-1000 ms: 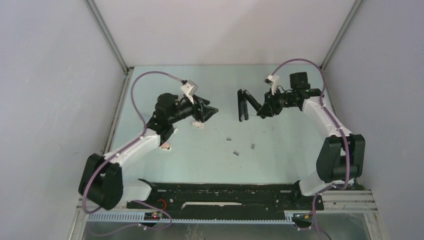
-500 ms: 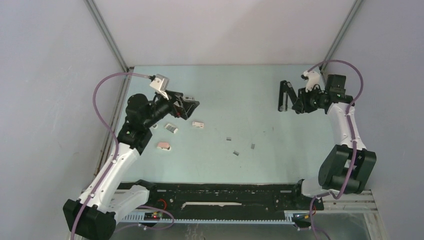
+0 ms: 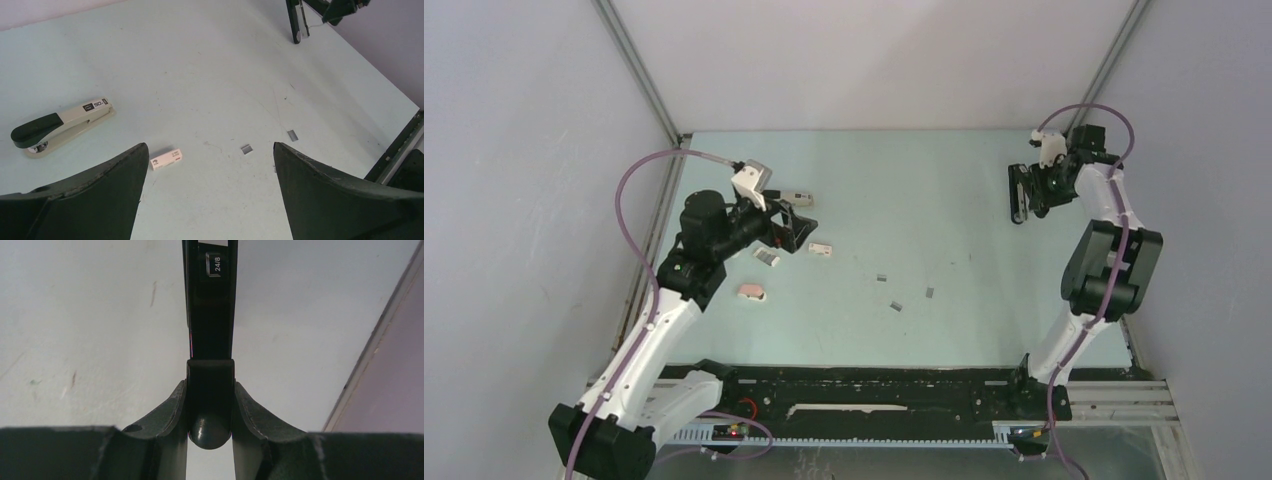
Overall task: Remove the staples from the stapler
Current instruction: Place the stapler at the center of the board.
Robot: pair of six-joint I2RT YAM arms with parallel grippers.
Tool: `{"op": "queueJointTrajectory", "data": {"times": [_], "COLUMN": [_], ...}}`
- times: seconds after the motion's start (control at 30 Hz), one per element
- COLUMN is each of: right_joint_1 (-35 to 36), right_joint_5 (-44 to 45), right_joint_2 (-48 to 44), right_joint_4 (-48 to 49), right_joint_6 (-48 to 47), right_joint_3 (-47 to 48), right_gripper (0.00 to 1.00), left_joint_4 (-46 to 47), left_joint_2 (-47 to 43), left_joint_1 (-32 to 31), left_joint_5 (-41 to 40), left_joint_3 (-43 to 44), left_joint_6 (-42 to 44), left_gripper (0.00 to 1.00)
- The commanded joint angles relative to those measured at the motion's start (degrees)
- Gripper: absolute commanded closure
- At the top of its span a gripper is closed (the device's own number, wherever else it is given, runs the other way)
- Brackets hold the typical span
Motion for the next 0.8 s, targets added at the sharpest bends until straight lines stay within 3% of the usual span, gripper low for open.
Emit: {"op": "queueJointTrajectory", "data": {"times": [0.0, 0.53, 0.67, 0.77], "right_joint_1": [2.1, 8.6, 9.0, 9.1], "right_joint_5": [4.3, 11.4, 12.0, 12.1], "right_joint_2": [4.7, 19.4, 20.4, 20.0], "right_joint_4": [-0.5, -1.3, -1.2, -1.2], "right_joint_6": [1.7, 4.7, 5.2, 5.6], "right_joint_3": [8.9, 21.2, 21.6, 21.4], "right_gripper": [1.00, 0.85, 0.73, 0.55], "left_joint_4": [0.0, -0.7, -0.7, -0.8], "left_joint_2": [-2.2, -3.3, -3.6, -3.5], "left_joint_1": [0.4, 0.3, 0.3, 0.3], "left_joint_5": [-0.1, -0.4, -0.6, -0.7], "left_joint_3": [-1.3, -1.3, -1.3, -1.3], "left_joint_6": [2.1, 3.1, 3.1, 3.2], "left_gripper": [0.00, 0.00, 0.00, 0.00]}}
